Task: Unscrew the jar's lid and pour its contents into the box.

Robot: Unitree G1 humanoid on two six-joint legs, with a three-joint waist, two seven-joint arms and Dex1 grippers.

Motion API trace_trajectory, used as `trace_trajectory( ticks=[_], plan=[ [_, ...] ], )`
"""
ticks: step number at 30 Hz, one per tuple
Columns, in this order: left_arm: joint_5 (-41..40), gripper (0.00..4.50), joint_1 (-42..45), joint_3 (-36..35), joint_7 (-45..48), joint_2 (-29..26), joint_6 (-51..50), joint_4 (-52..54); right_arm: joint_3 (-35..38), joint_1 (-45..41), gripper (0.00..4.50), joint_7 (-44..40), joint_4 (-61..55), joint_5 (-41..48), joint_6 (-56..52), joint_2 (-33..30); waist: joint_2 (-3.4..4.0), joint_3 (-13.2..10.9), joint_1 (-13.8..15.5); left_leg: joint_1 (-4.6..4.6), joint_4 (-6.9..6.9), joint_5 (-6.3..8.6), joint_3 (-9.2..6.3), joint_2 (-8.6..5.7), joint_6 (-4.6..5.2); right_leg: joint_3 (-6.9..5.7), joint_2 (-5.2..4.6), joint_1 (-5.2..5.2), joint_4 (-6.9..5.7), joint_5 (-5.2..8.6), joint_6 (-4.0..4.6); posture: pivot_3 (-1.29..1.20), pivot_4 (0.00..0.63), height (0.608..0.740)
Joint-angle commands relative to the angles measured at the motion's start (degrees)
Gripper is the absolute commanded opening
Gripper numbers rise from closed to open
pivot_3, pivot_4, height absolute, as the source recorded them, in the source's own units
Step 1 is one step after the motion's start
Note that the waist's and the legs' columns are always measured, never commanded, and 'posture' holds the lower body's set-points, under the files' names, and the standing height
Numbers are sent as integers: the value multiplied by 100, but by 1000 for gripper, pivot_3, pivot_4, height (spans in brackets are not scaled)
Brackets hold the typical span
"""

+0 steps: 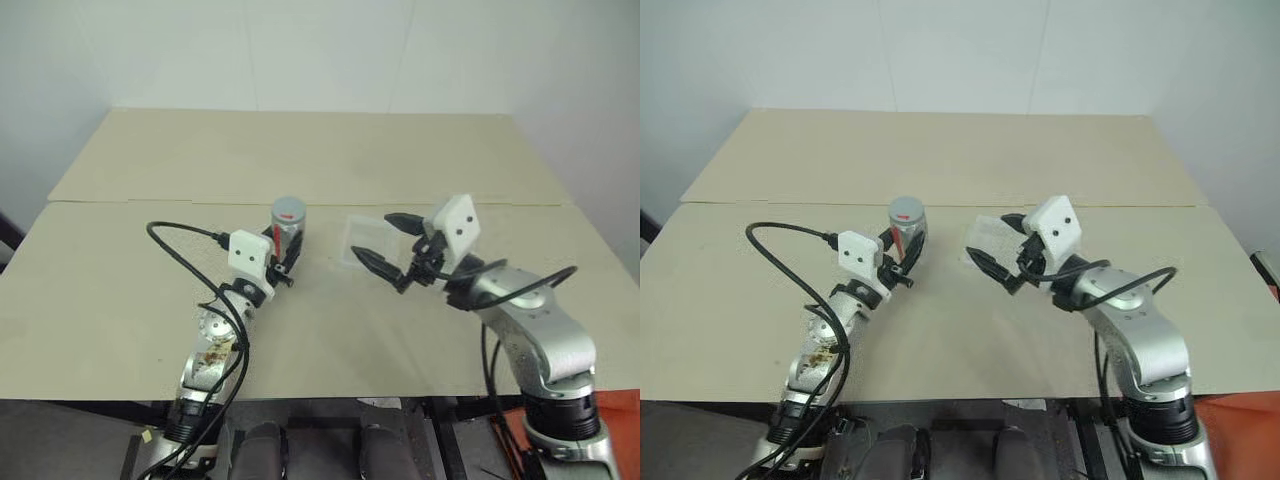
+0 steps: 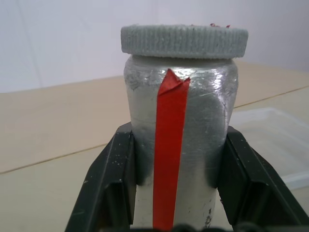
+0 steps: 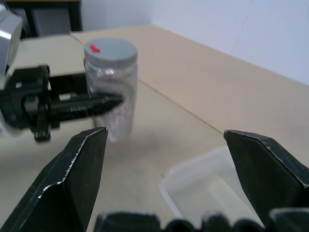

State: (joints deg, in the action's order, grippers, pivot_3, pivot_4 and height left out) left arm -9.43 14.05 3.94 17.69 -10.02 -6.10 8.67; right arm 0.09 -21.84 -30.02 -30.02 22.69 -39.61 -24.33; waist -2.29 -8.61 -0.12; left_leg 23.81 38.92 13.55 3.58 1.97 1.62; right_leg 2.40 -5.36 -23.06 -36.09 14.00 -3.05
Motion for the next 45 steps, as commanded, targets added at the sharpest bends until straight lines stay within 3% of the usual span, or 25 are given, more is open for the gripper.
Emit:
trace_trajectory(
  ticks=[1,10,24,38,43,45],
  plan=[
    [-250,1887,-49,172,423,-89,-239,374,-319,-222,4500,679,-426,15,-259,579,2,0,-15,0,-1,0,0,1,0,0,1,-2,-2,0,0,0,150,740],
    [-200,1887,18,376,711,-37,-177,226,-829,-497,4500,1397,-412,-217,-259,1374,2,0,-25,2,0,0,0,-1,0,-1,2,-5,-3,0,0,0,150,740],
    [-42,1887,156,415,652,170,5,28,-1202,-648,4500,1647,108,-921,136,1621,2,0,-58,3,-1,0,0,0,1,-1,4,-6,-1,0,0,0,150,740],
    [85,1887,18,432,627,223,235,8,-1201,-695,4500,1599,342,-998,191,1838,2,0,-60,3,-2,0,0,1,1,-1,5,-8,-1,0,0,0,150,740],
    [102,1887,-9,423,611,224,312,-12,-1247,-657,2966,1556,340,-1054,203,1813,2,0,-60,4,-2,0,0,1,1,-1,4,-8,-1,0,0,0,150,740],
    [98,1887,-20,418,616,220,324,-11,-1264,-656,2966,1554,338,-1079,205,1808,2,0,-60,4,-2,0,0,1,1,-1,4,-8,-1,0,0,0,150,740]
  ],
)
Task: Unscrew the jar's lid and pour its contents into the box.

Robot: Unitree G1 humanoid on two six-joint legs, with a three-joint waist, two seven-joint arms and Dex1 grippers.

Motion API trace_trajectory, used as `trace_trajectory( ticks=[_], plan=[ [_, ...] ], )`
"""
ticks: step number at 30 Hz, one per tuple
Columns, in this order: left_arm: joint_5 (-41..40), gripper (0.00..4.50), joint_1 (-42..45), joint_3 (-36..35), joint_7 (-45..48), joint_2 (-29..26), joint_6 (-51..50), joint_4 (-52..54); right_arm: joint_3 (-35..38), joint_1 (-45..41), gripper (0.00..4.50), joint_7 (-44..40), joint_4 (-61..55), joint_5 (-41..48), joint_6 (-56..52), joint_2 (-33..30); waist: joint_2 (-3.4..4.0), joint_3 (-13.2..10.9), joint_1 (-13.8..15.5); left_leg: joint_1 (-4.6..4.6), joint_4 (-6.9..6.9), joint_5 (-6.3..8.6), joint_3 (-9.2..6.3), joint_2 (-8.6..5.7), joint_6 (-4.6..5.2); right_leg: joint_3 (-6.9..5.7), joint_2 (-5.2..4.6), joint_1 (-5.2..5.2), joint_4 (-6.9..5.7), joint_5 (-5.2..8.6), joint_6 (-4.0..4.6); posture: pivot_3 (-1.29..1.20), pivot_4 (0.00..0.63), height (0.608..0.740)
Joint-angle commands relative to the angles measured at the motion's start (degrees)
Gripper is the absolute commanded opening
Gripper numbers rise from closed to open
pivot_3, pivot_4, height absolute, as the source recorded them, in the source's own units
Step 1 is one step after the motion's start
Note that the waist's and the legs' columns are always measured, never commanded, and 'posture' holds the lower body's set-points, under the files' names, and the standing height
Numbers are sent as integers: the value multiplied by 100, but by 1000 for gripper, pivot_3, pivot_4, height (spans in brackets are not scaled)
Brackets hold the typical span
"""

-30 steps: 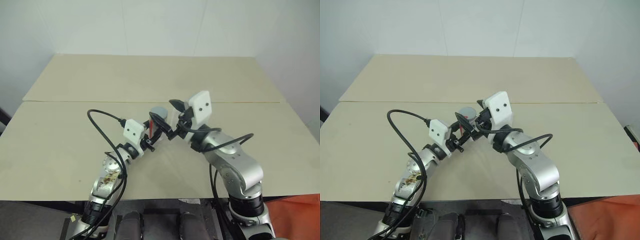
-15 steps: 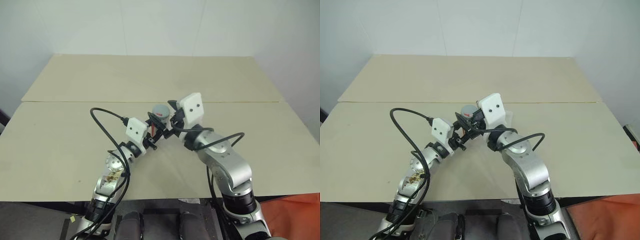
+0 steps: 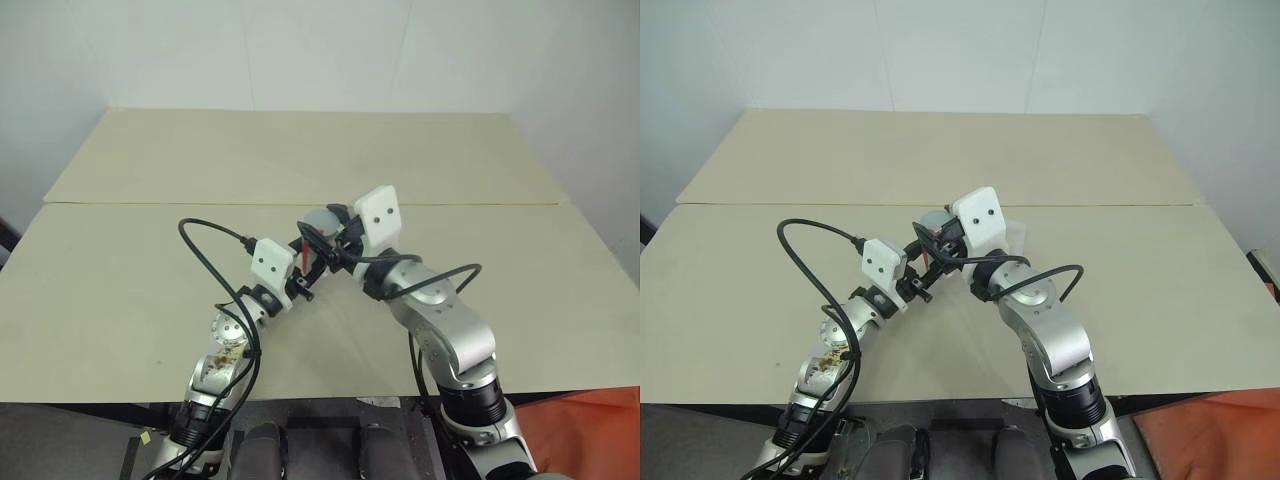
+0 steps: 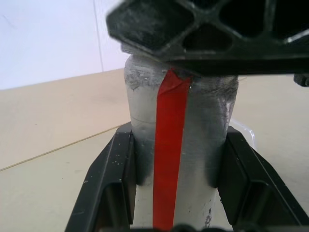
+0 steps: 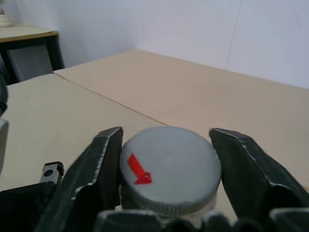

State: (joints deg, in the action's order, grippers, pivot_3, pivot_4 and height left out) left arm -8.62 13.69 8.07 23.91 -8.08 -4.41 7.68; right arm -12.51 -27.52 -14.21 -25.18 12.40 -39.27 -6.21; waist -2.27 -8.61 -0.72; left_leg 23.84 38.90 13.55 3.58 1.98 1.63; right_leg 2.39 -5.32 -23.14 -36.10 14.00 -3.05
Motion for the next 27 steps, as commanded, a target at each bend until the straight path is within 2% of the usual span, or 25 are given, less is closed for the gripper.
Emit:
trace_trajectory(
  ticks=[1,11,15,27],
  plan=[
    [15,1887,15,0,3,17,165,84,-6,-89,2966,-21,-139,-66,172,-3,0,0,0,0,0,0,0,0,0,0,0,0,0,0,0,0,150,740],
    [18,1887,37,-11,-2,16,240,52,-55,-21,2966,-130,-152,-161,235,-86,0,0,0,0,0,0,0,0,0,0,0,0,1,0,0,0,150,740],
    [-67,1887,-23,1,269,-134,362,85,-3,-30,2966,-262,-168,-69,227,-158,0,0,-1,0,-1,0,0,0,0,0,0,-1,1,0,0,0,150,740],
    [-1031,1887,-180,-139,1512,-808,107,480,548,-108,2966,-1976,-208,1221,146,-1145,2,-2,-3,0,-3,0,0,2,0,-1,0,0,4,1,1,0,150,740]
  ],
)
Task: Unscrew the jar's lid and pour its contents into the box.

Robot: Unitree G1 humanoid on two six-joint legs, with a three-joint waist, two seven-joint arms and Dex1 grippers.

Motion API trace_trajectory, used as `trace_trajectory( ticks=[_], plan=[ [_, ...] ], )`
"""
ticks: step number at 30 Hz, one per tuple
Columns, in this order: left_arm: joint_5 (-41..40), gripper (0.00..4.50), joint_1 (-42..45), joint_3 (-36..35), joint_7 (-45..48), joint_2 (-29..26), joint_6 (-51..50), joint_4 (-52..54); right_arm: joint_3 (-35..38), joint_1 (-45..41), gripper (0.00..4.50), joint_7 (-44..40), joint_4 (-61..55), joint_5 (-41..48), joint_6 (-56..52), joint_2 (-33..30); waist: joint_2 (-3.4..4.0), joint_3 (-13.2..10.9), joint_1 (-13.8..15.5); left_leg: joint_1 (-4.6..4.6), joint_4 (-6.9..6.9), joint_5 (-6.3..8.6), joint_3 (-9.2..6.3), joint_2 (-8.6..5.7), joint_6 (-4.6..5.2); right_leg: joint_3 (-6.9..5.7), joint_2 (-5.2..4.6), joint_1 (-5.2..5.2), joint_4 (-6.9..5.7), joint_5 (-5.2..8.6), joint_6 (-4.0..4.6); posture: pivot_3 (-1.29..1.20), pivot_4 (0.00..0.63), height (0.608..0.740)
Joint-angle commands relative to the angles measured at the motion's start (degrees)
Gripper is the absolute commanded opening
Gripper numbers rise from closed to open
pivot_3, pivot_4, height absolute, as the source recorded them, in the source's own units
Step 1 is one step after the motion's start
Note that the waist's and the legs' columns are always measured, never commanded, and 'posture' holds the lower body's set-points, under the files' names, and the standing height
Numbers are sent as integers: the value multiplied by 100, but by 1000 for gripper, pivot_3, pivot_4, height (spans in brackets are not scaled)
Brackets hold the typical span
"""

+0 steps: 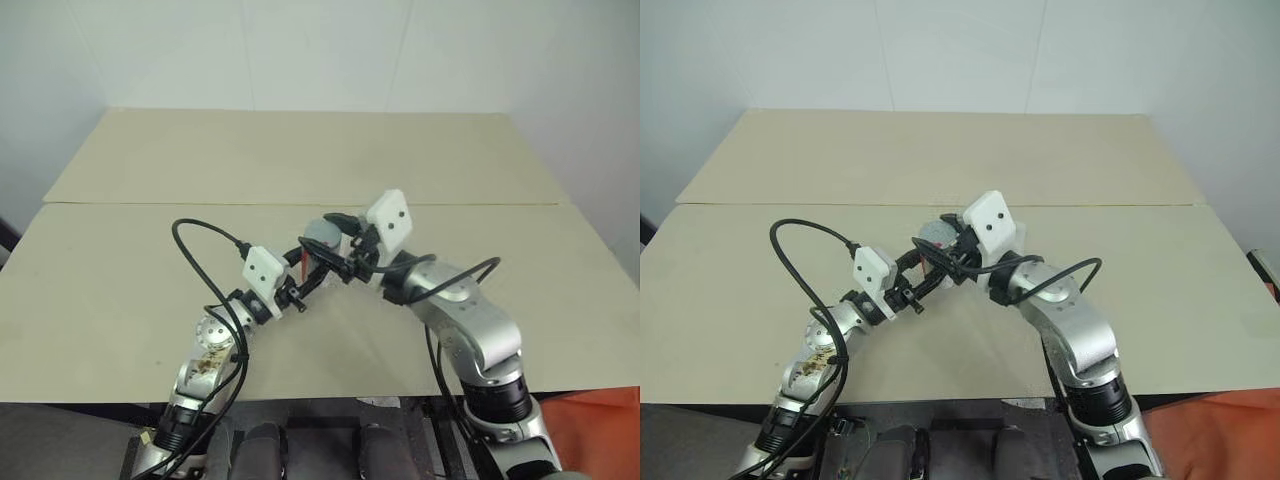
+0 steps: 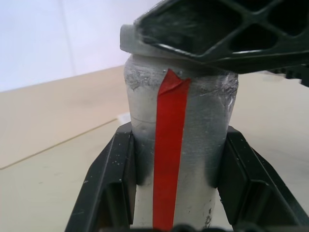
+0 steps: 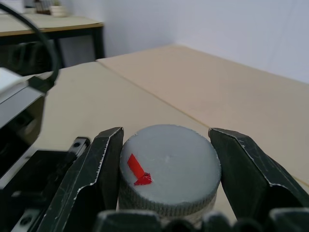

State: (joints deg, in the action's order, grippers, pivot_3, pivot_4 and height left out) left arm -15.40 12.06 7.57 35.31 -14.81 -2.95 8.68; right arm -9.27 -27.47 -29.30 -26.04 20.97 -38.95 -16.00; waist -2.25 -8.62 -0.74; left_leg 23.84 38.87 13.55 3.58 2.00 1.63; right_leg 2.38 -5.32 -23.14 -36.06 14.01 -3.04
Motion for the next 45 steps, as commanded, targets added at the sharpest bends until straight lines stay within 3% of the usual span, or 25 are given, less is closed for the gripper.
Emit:
trace_trajectory(
  ticks=[1,9,15,28,36,41,45],
  plan=[
    [-456,1887,-27,-71,506,-217,-126,447,238,-143,2966,-659,-58,473,140,-250,0,0,-1,0,-1,0,0,0,0,0,0,0,0,0,0,0,150,740],
    [-609,1887,-42,35,968,-475,-159,457,492,-369,2966,-2030,598,1062,506,-728,1,-1,-4,-1,0,0,1,0,0,0,0,2,2,1,1,0,150,740],
    [-610,1887,13,77,1161,-437,-85,424,306,-743,2966,-3742,1413,1178,1227,-1102,1,-1,1,-1,0,0,1,0,1,1,1,3,4,0,0,0,150,740],
    [-530,1887,66,119,1301,-396,51,333,-159,-2131,2966,-6076,3797,650,2646,-953,5,-4,8,-1,0,0,2,1,1,1,2,1,1,0,1,0,150,740],
    [-492,1887,71,111,1295,-363,90,313,-476,-2457,2966,-6320,4607,819,3182,-958,8,-6,4,-2,0,0,2,1,0,0,0,-1,0,0,1,0,150,740],
    [-446,1887,57,82,1200,-311,127,275,-459,-2485,4374,-6320,4772,1018,3210,-1008,10,-7,5,-1,0,0,2,1,0,0,-3,-1,-1,-1,2,0,150,740],
    [-369,1887,36,58,1156,-300,151,237,139,-2147,4471,-6067,4315,1124,3434,-992,10,-7,24,-1,-1,0,1,0,0,-1,-5,-1,0,-1,2,0,150,740]
  ],
)
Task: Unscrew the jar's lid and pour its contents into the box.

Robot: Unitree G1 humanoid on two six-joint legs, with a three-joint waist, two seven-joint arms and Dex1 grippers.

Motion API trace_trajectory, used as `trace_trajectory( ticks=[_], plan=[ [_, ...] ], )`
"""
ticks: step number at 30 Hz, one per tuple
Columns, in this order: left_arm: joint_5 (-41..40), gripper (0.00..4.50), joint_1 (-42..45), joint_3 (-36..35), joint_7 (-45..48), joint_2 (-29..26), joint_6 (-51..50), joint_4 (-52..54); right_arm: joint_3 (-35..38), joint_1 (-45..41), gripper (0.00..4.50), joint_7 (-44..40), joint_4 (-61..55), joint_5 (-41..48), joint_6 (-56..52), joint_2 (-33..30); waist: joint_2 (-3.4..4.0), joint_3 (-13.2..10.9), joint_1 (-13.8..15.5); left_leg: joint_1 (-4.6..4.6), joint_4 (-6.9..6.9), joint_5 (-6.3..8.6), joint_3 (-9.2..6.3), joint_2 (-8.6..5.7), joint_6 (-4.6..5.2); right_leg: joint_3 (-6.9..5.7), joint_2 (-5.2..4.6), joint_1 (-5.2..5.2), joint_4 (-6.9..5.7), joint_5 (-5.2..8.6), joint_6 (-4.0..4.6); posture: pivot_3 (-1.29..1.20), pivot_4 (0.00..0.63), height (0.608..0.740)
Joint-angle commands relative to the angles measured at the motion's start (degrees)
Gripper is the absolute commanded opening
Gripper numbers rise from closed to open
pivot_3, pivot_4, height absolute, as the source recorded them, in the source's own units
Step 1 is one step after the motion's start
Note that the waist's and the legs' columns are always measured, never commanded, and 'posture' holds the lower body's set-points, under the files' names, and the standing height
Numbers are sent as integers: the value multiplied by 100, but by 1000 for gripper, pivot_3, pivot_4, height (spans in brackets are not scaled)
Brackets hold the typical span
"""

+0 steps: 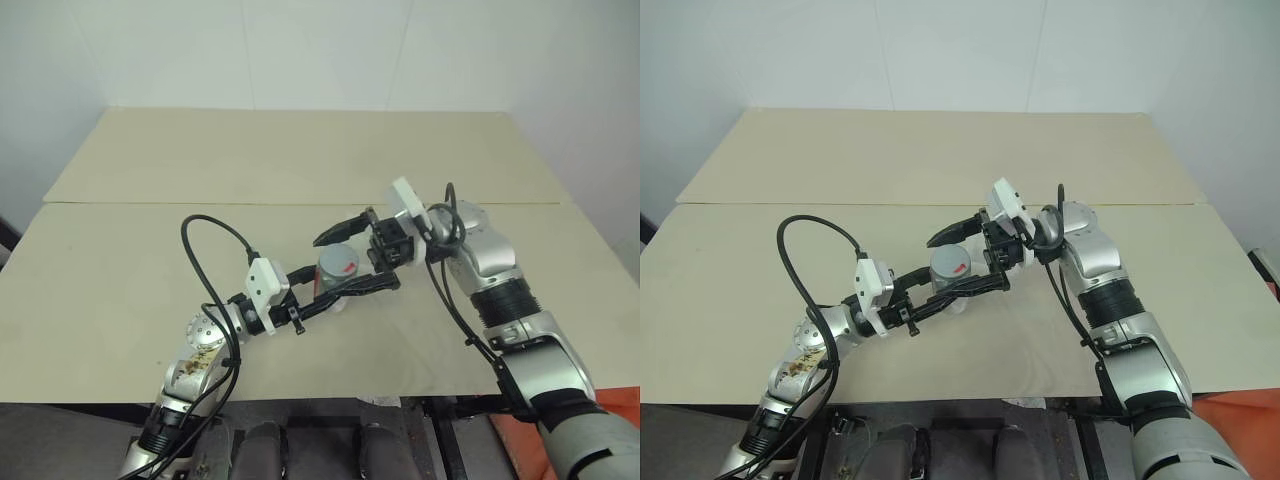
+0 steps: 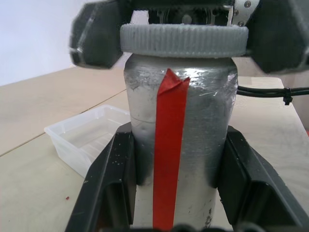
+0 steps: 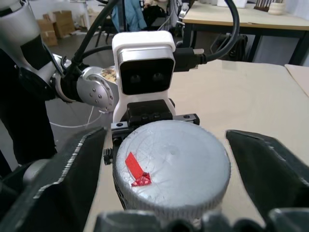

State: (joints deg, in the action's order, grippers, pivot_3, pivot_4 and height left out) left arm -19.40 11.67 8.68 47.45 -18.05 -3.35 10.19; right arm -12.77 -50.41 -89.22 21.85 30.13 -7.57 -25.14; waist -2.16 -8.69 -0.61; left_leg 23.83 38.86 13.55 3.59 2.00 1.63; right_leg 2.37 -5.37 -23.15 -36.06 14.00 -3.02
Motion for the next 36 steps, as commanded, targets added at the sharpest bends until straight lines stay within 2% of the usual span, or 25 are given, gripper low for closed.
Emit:
trace_trajectory(
  ticks=[1,5,11,17,21,23,30,36],
  plan=[
    [45,1887,69,-58,-72,28,193,77,575,242,4471,-55,-625,221,334,-118,0,0,21,0,0,0,0,0,0,-1,-1,0,2,0,0,0,150,740],
    [115,1887,56,-66,-145,48,265,-11,920,663,4471,538,-1305,149,221,-206,0,0,26,0,-1,0,0,-1,0,-2,-5,1,2,0,0,0,150,740],
    [412,1887,120,-90,-507,193,471,-193,1307,1492,4471,2619,-2974,-204,-292,-116,0,0,24,0,0,0,0,0,-1,-1,-6,-2,-3,0,0,0,150,740],
    [565,1887,160,-97,-706,301,603,-310,968,2239,4471,5050,-4894,-824,-1903,253,0,0,14,0,-2,0,-1,3,-1,0,-6,-6,-4,0,0,0,150,740],
    [609,1887,180,-91,-757,344,651,-359,397,2623,4471,6155,-5716,-1426,-2563,620,1,0,1,1,-1,0,1,1,-1,1,-10,-6,-4,0,0,0,150,740],
    [630,1887,211,-100,-818,389,664,-392,237,2833,4471,6704,-5963,-1503,-2821,1025,1,0,-3,1,-1,0,0,-4,-1,1,-9,-5,-3,0,0,0,150,740],
    [661,1887,293,-95,-877,445,679,-465,-83,3010,4471,7419,-6091,-1907,-2968,1509,0,0,-3,1,4,0,0,-6,0,-1,-5,-1,-2,1,-1,0,150,740],
    [663,1887,317,-82,-908,476,635,-449,-208,3039,4471,7601,-5977,-2149,-2885,1580,0,0,-10,1,3,0,0,-4,0,-1,-1,-2,-2,1,-1,0,150,740]
  ],
)
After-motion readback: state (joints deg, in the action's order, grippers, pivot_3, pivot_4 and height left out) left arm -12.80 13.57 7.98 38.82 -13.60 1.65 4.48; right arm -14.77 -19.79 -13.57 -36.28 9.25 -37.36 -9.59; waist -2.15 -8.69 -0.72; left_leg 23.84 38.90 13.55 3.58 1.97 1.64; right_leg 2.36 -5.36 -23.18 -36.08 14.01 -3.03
